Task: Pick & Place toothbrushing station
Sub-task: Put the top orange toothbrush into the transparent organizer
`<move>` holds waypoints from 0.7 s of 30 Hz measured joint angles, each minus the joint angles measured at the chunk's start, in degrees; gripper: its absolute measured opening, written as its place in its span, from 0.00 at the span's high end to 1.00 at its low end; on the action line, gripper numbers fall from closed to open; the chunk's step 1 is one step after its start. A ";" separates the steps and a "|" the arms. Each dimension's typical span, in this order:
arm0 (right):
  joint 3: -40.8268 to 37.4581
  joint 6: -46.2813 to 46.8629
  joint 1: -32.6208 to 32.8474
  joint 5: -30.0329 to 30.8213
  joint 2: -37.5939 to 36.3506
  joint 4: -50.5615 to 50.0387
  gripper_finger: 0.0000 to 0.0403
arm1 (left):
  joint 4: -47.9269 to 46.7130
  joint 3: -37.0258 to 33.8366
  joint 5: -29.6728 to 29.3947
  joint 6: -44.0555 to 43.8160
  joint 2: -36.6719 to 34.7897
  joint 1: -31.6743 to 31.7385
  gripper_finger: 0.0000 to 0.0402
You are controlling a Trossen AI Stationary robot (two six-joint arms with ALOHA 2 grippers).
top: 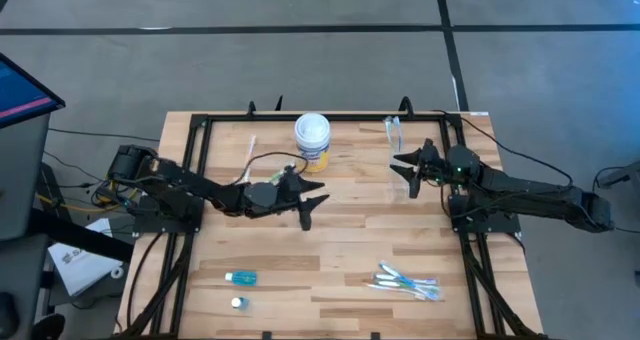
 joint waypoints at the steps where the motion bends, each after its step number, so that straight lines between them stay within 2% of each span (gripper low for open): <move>1: 0.00 0.02 0.43 0.01 -0.02 0.01 0.61 | -2.51 0.02 -1.04 -1.11 -1.14 0.00 0.59; 11: 0.00 -0.75 4.20 0.09 -0.02 0.22 0.62 | -26.23 0.02 -9.69 -14.16 -9.47 0.00 0.59; 16: 0.02 -0.88 5.34 0.11 0.01 1.02 0.62 | -31.62 0.02 -13.30 -16.45 -10.95 0.24 0.59; 21: 0.02 -0.90 6.87 0.13 0.01 2.06 0.64 | -38.02 0.02 -13.66 -20.52 -13.17 1.97 0.59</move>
